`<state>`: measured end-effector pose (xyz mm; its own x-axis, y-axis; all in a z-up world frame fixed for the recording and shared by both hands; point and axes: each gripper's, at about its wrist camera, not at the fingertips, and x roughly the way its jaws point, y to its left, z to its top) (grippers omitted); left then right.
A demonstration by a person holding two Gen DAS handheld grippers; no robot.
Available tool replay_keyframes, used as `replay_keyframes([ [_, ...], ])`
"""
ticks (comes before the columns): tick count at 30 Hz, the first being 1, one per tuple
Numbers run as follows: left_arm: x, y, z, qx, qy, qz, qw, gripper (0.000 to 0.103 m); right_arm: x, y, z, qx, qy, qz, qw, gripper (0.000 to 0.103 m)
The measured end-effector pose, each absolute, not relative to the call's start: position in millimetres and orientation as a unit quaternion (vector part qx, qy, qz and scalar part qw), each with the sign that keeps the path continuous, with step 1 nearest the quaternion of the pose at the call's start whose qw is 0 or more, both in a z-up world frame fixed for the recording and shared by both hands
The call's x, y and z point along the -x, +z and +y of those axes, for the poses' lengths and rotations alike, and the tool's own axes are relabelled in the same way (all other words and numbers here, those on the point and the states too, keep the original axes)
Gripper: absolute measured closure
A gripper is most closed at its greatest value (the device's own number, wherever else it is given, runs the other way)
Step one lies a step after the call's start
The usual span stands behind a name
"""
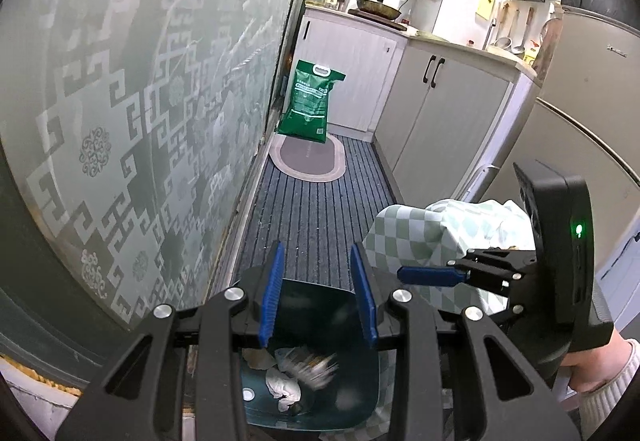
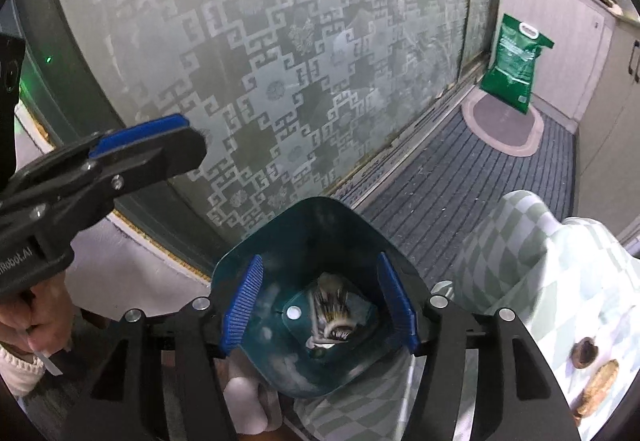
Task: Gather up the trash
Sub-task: 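Move both open tools back over the table toward the walnut shell and ginger, then grasp the brown walnut shell with the right tool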
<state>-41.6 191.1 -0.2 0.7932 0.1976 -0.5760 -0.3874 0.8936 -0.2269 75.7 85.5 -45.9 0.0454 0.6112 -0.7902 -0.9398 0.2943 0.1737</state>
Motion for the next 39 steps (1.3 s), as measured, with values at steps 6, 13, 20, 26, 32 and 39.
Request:
replay_keyframes([
  [6,38.6,5.5,185.0,0.169,0.15,0.275,0.935,0.068,-89.4,-32.3,71.4,0.179,0.54,0.391,0.723,0.045],
  [13,24.1,9.6,163.9,0.156,0.128,0.28,0.938,0.067,-115.1,-1.3,36.9,0.132,0.518,0.365,0.762,0.051],
  [20,-1.9,14.6,135.3,0.156,0.095,0.29,0.939,0.062,-156.0,27.2,-24.7,0.075,0.474,0.349,0.805,0.052],
  [26,-33.2,6.6,99.0,0.131,0.048,0.318,0.938,0.061,-176.8,28.7,-67.4,0.062,0.453,0.355,0.816,0.054],
  [32,-64.7,-6.2,61.9,0.09,-0.01,0.352,0.932,0.063,-185.1,27.2,-95.0,0.069,0.455,0.357,0.813,0.054],
  [39,-88.0,-29.8,39.0,-0.01,-0.048,0.393,0.918,0.067,-193.5,22.2,-114.5,0.073,0.481,0.368,0.792,0.054],
])
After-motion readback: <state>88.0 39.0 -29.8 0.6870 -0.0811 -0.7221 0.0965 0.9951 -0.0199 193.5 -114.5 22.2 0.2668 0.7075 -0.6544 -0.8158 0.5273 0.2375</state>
